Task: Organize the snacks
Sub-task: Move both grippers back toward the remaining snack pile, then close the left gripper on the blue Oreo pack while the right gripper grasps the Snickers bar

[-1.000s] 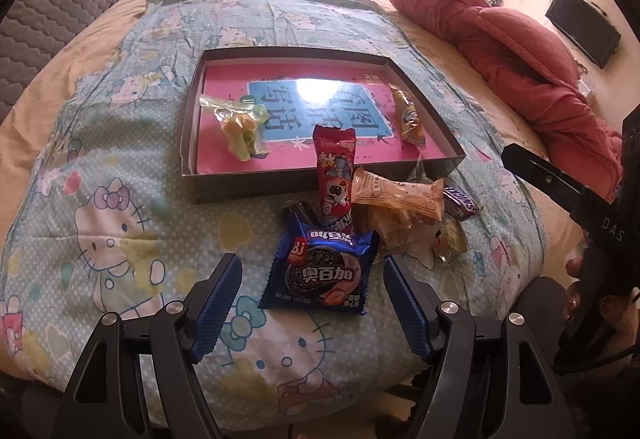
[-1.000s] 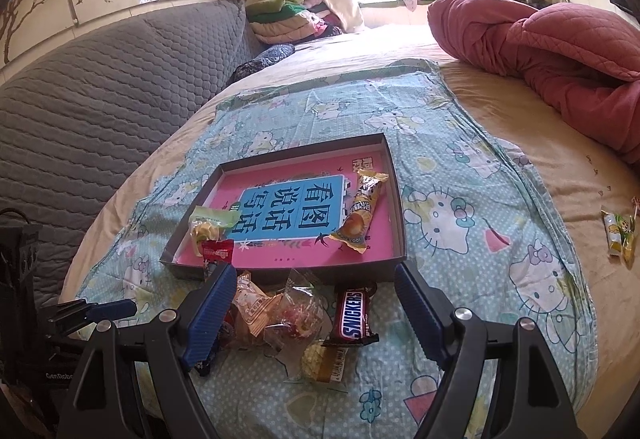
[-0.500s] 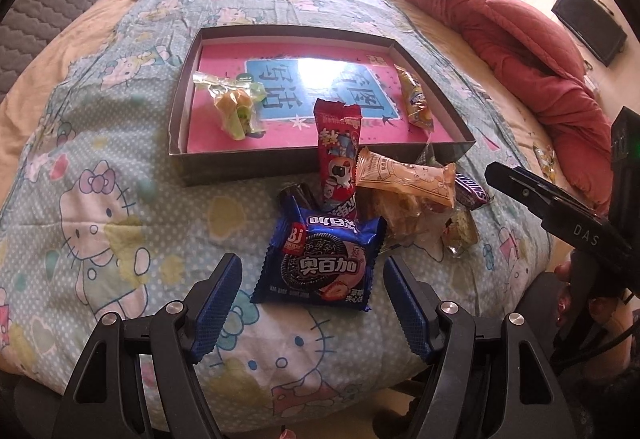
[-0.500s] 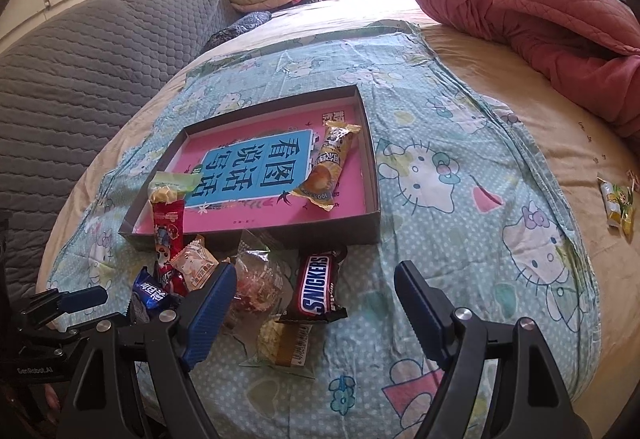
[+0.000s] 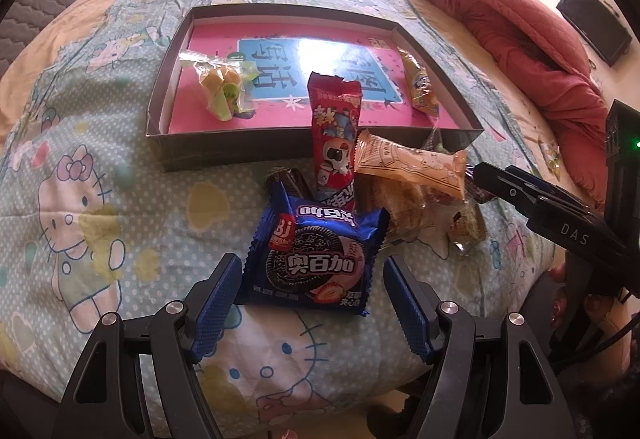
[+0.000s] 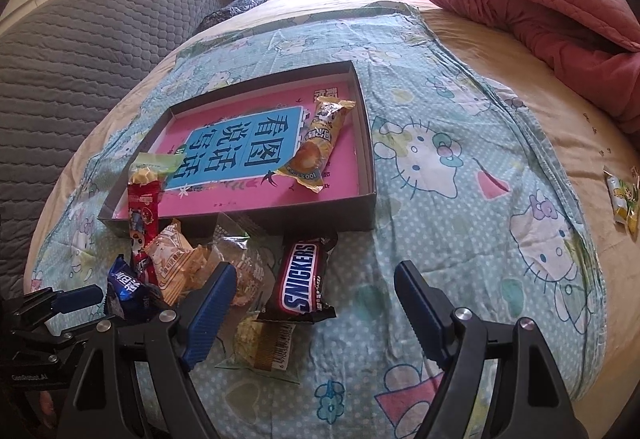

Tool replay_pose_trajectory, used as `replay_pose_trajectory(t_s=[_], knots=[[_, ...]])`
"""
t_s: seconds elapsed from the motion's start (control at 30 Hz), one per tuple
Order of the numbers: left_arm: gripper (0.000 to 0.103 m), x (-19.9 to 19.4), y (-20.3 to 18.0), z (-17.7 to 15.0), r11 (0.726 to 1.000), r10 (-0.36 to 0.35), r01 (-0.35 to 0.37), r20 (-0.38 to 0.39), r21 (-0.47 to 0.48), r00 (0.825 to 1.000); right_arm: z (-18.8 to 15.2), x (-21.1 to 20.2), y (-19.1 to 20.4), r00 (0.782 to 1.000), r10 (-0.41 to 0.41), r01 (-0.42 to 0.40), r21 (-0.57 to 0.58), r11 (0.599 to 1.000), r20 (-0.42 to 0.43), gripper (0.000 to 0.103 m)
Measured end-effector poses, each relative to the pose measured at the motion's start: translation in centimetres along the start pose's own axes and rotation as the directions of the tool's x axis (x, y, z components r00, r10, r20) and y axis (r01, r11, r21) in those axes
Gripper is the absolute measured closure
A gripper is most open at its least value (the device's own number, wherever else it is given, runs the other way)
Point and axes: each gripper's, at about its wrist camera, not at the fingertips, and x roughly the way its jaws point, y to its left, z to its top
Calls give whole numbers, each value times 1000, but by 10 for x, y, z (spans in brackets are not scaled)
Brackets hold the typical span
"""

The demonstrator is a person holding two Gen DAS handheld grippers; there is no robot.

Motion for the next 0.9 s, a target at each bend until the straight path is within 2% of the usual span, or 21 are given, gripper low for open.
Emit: replay_pose_trajectory(t_s=[0.13, 0.33, 0.4, 0.47, 0.63, 0.9], knots=[[28, 4, 3, 1, 1000, 1, -1, 0, -10, 1000, 1, 9, 0, 1000, -2, 2, -22, 1000, -18, 25], [28, 12, 5, 0, 1000, 1, -1, -13, -25, 1000, 0, 20, 6, 999, -10, 7, -75, 997, -37, 44], [28, 14, 6, 1, 1000, 3, -4, -16, -28, 1000, 0, 23, 6, 999, -12, 9, -79, 997, -38, 58], [28, 16, 7, 2, 1000, 2, -2, -20, -31, 1000, 0, 26, 6, 999, -26, 22, -83, 996, -47, 66], [28, 22, 7, 3, 999, -1, 0, -29, -34, 1000, -5, 34, 8, 997, -30, 21, -112, 994, -77, 68], [28, 26, 5, 5, 999, -13, 13, -18, -45, 1000, -4, 37, 6, 998, -4, -3, -117, 993, -55, 74]])
